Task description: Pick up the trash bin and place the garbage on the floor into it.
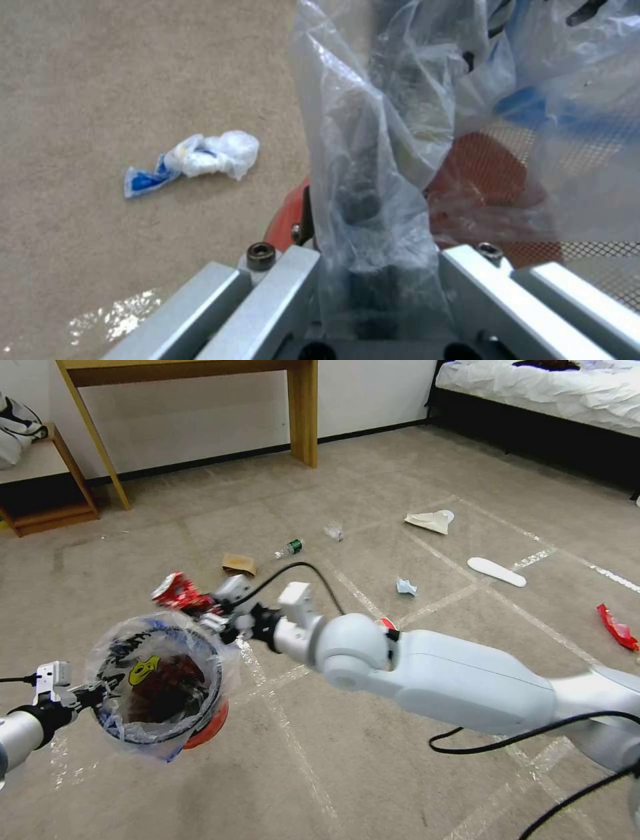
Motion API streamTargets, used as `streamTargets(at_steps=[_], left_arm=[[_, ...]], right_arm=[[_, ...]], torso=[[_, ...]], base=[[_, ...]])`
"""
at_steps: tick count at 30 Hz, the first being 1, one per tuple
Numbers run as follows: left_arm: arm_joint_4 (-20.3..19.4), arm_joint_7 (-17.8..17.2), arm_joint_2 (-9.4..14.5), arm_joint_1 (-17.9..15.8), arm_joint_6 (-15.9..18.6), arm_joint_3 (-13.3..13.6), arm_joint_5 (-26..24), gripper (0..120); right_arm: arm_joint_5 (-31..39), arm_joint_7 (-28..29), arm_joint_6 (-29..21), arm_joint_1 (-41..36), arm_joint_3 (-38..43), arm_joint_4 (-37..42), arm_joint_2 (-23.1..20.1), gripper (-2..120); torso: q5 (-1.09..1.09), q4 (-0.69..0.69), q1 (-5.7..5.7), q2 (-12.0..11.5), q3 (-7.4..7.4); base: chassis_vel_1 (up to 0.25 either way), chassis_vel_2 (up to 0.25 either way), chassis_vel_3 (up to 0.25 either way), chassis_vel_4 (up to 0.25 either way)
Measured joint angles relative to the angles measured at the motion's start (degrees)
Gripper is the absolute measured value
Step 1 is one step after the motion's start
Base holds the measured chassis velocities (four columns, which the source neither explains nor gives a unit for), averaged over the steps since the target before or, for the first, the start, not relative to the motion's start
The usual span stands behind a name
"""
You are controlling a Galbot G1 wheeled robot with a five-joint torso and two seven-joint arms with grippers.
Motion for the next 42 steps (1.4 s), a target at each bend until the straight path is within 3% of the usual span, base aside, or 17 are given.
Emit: streamTargets(at_steps=[6,17,42], left_arm=[[0.2,0.0,0.2,-0.1,0.0,0.0,-0.6,1],[0.1,0.0,0.1,0.0,0.0,-0.4,-0.8,1],[-1.9,-0.3,-0.5,0.9,0.0,-2.2,-2.2,1]], right_arm=[[1.4,2.1,-0.7,1.4,-3.4,-1.5,5.1,25],[3.1,3.2,-1.8,3.2,-8.3,-3.7,8.9,25],[-0.8,2.3,-0.7,1.0,-11.0,-7.9,10.3,25]], torso=[[0.00,0.01,0.00,0.0,0.00],[0.01,0.00,0.00,0.0,0.00],[0.02,0.01,0.00,0.0,0.00]], base=[[0.000,0.000,0.000,0.000],[0.000,0.000,0.000,0.000],[0.000,0.000,0.000,0.000]])
